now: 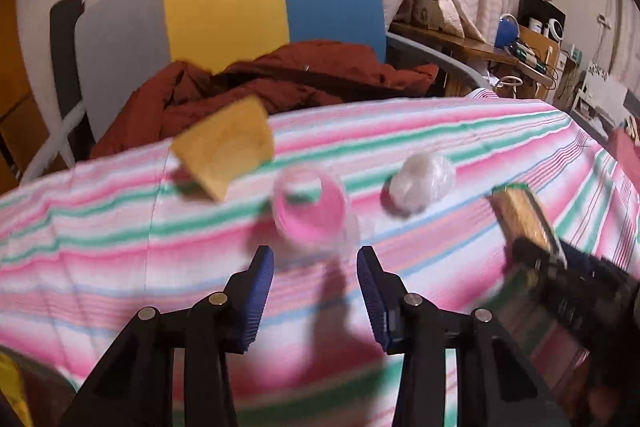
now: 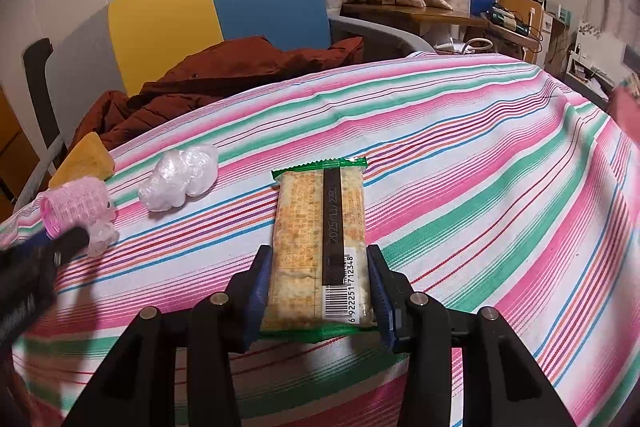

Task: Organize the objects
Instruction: 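Grasp the pink hair roller with the left gripper while the right gripper holds the crackers, then carry the roller with the left gripper and crackers with the right gripper into the tray, releasing both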

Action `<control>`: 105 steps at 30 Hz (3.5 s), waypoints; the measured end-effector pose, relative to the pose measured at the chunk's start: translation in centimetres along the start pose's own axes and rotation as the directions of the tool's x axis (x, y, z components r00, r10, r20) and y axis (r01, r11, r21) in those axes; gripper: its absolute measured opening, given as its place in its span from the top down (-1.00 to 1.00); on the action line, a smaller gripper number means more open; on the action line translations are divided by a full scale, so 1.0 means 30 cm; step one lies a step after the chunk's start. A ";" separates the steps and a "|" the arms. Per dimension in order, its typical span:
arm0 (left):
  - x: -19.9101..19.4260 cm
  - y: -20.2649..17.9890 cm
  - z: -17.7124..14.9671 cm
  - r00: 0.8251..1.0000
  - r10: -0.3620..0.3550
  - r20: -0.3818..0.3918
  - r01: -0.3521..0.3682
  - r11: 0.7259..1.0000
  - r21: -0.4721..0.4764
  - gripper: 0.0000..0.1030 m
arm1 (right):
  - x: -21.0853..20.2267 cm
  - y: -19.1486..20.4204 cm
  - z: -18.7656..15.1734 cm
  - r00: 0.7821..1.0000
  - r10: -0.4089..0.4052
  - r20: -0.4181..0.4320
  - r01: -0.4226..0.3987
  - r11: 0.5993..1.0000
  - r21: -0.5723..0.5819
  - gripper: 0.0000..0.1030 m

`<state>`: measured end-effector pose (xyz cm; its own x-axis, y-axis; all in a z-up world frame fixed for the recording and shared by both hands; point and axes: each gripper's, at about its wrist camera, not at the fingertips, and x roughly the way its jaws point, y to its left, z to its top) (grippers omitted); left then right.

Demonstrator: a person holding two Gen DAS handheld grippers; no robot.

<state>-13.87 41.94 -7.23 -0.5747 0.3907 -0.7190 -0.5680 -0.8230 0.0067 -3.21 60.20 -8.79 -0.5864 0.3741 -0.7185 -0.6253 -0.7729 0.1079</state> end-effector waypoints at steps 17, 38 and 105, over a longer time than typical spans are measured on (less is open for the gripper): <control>0.009 0.009 0.049 0.996 0.066 0.057 -0.071 0.994 0.083 -0.38 | -0.002 -0.001 -0.002 1.000 -0.010 0.003 0.010 1.000 -0.002 0.11; 0.083 0.048 0.003 1.000 0.020 0.000 -0.020 0.998 0.064 -0.12 | -0.005 0.024 -0.006 0.998 -0.069 0.009 0.069 0.997 -0.042 0.09; -0.747 0.154 -0.489 0.934 -0.098 0.343 0.096 0.995 0.021 0.12 | -0.526 0.261 -0.347 0.956 0.292 -0.008 -0.292 0.956 -0.035 0.13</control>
<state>5.02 23.34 -1.29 -0.6837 0.5868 -0.4338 -0.6329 -0.7728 -0.0478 6.51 42.91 -3.76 -0.7394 0.1284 -0.6609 -0.4088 -0.8656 0.2891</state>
